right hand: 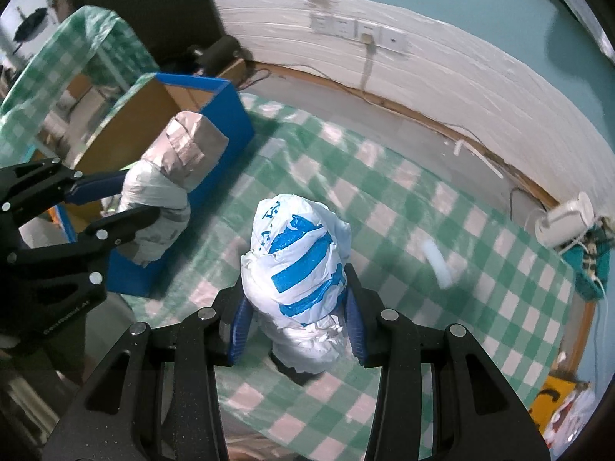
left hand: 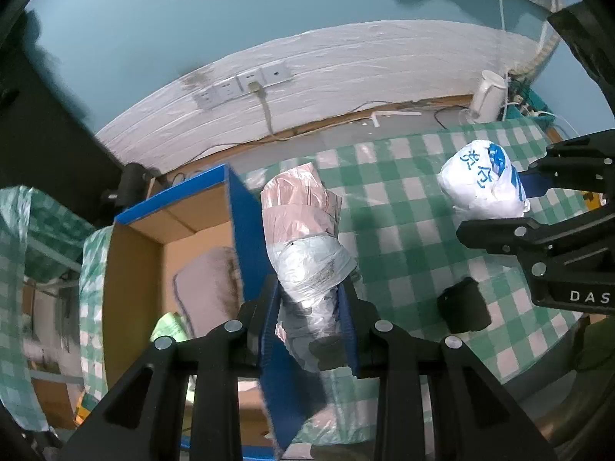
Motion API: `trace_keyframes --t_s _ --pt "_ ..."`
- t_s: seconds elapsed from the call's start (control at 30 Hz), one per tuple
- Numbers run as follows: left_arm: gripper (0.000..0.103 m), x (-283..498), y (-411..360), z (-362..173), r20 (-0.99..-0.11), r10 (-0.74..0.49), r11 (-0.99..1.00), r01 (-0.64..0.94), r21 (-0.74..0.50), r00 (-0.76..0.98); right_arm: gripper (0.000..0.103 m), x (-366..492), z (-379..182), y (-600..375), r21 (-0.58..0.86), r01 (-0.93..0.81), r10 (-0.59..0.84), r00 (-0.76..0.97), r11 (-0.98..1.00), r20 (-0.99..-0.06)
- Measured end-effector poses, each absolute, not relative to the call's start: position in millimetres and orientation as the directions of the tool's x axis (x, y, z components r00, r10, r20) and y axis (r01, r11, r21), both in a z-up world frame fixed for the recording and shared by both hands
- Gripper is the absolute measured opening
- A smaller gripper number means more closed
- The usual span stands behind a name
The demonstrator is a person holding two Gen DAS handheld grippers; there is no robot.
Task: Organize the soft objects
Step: 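Lift the bundle with the left gripper while the right gripper carries the bag toward the box, then open both grippers over the box to drop the bundle and bag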
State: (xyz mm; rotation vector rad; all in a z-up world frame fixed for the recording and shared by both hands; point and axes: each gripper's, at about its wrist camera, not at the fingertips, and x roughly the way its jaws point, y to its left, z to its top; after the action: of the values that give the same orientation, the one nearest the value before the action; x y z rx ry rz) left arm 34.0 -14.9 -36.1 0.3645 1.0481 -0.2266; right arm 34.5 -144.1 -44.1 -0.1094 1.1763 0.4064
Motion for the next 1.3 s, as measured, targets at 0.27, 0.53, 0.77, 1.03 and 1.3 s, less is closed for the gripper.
trace_keyframes --t_s 0.27,0.53,0.77,1.03,1.3 --pt "0.030 32 25 -37 -0.873 0.020 0.940 0.289 0.183 0.488 0.042 43 -36 -95 0.132 -0.438 0.286 0.308 0.889 -0.907" --pt "0.030 29 66 -39 -0.871 0.054 0.956 0.227 0.187 0.488 0.042 50 -32 -44 0.132 -0.509 0.311 0.285 0.851 -0.906" --pt "0.030 30 101 -43 -0.875 0.074 0.971 0.165 0.173 0.478 0.042 56 -34 0 0.142 -0.554 0.331 0.257 0.820 -0.908" --pt "0.030 33 136 -51 -0.881 0.108 0.980 0.102 0.173 0.461 0.042 64 -44 43 0.163 -0.586 0.347 0.215 0.793 -0.913" --pt "0.030 34 165 -65 -0.894 0.141 0.984 0.041 0.175 0.425 0.042 72 -56 76 0.181 -0.605 0.353 0.178 0.776 -0.918"
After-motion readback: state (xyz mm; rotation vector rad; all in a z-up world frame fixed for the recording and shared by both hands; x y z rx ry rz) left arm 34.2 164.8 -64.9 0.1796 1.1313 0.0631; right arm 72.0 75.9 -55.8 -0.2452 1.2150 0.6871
